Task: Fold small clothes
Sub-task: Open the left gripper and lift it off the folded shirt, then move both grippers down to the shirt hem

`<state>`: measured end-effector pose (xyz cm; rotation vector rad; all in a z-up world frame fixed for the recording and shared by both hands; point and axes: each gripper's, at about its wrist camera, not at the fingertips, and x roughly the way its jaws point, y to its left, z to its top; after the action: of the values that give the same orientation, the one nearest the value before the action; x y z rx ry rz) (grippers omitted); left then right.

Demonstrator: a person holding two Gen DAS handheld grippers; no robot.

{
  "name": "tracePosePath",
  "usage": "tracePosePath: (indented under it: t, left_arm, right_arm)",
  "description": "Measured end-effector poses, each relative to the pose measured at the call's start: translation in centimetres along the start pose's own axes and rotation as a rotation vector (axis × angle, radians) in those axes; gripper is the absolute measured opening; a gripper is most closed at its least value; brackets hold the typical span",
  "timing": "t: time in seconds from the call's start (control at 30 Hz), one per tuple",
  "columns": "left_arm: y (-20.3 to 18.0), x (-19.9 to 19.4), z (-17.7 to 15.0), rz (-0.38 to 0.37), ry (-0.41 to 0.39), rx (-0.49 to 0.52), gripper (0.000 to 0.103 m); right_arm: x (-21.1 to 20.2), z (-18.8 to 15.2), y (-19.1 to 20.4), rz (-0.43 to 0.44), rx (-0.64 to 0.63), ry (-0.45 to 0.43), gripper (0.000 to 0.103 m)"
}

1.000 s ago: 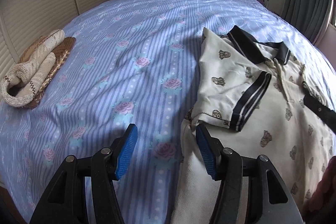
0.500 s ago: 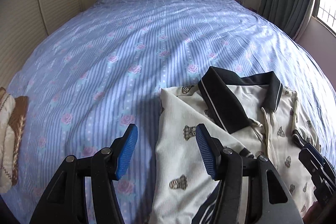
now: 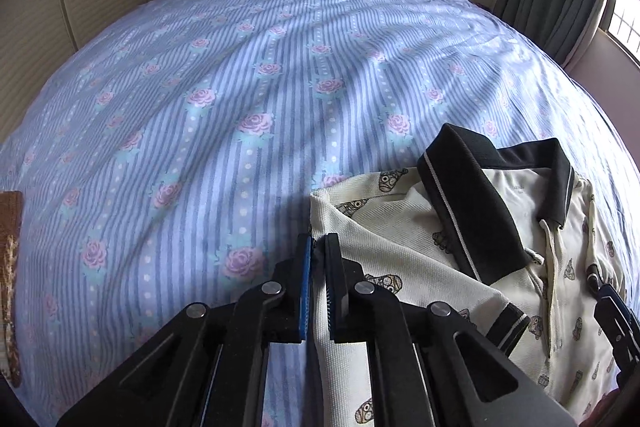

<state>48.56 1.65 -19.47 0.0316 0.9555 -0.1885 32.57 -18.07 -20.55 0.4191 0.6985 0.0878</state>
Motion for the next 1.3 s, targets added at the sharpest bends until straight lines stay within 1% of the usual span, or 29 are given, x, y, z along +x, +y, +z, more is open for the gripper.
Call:
tracePosePath:
  t: [0.17, 0.2, 0.27, 0.33, 0.43, 0.5, 0.57, 0.63, 0.73, 0.77, 0.8, 0.83, 0.9, 0.97, 1.03, 1.13, 1.2, 1.3]
  left_arm:
    - [-0.6, -0.3, -0.1, 0.037, -0.015, 0.043, 0.01]
    - [-0.8, -0.6, -0.2, 0.044, -0.023, 0.051, 0.011]
    - [-1.5, -1.7, -0.7, 0.05, -0.044, 0.073, 0.019]
    - [-2.2, -3.2, -1.5, 0.059, -0.067, 0.093, 0.031]
    - [-2.6, -5.9, -3.5, 0.059, -0.076, 0.087, 0.04]
    - [-2.4, -8.4, -5.5, 0.05, -0.077, 0.066, 0.042]
    - [-2.2, -11.3, -7.8, 0.063, -0.089, 0.054, 0.044]
    - [-1.8, -14.1, -10.4, 0.071, -0.094, 0.029, 0.048]
    - [-1.1, -17.9, -14.6, 0.073, -0.093, -0.003, 0.048]
    - [-1.0, -19.1, -16.0, 0.074, -0.095, -0.01, 0.048]
    - [-0.8, -20.3, -17.4, 0.073, -0.096, -0.017, 0.048]
    - [-0.6, -21.3, -18.8, 0.073, -0.097, -0.025, 0.048]
    - [-0.7, -23.0, -21.4, 0.071, -0.097, -0.036, 0.048]
    - [-0.9, -24.1, -23.9, 0.07, -0.094, -0.055, 0.048]
    - [-1.2, -24.6, -25.7, 0.064, -0.077, -0.082, 0.054]
    - [-1.5, -25.3, -28.2, 0.07, -0.06, -0.098, 0.056]
    - [-1.7, -25.6, -29.4, 0.074, -0.046, -0.104, 0.058]
    - [-2.0, -25.8, -30.9, 0.075, -0.028, -0.112, 0.059]
  right_arm:
    - [0.4, -0.2, -0.2, -0.017, -0.01, 0.011, 0.041]
    - [0.4, -0.2, -0.3, -0.018, -0.01, 0.011, 0.041]
    - [0.3, -0.2, -0.4, -0.022, -0.011, 0.006, 0.041]
    - [0.2, -0.2, -0.5, -0.026, -0.015, 0.004, 0.041]
    - [-0.2, -0.4, -0.6, -0.032, -0.022, 0.011, 0.041]
    - [-0.9, -0.5, -0.9, -0.042, -0.015, 0.017, 0.041]
    - [-1.9, -0.6, -1.2, -0.051, 0.004, 0.024, 0.041]
    - [-3.5, -0.7, -1.6, -0.067, 0.012, 0.036, 0.041]
    - [-7.4, -2.1, -2.2, -0.117, -0.005, 0.041, 0.042]
    - [-8.9, -2.7, -2.3, -0.133, -0.014, 0.049, 0.047]
    - [-10.4, -3.6, -2.5, -0.149, -0.018, 0.057, 0.05]
    - [-11.9, -4.3, -2.8, -0.163, -0.014, 0.062, 0.052]
    - [-15.0, -6.1, -3.1, -0.179, -0.005, 0.07, 0.052]
    - [-17.9, -7.8, -3.3, -0.196, -0.001, 0.073, 0.052]
    - [-20.4, -9.3, -3.4, -0.202, 0.003, 0.071, 0.052]
    - [-23.5, -10.9, -3.7, -0.22, -0.013, 0.057, 0.052]
    - [-24.9, -11.8, -4.1, -0.231, -0.021, 0.051, 0.053]
    - [-25.9, -13.1, -4.9, -0.244, -0.027, 0.078, 0.053]
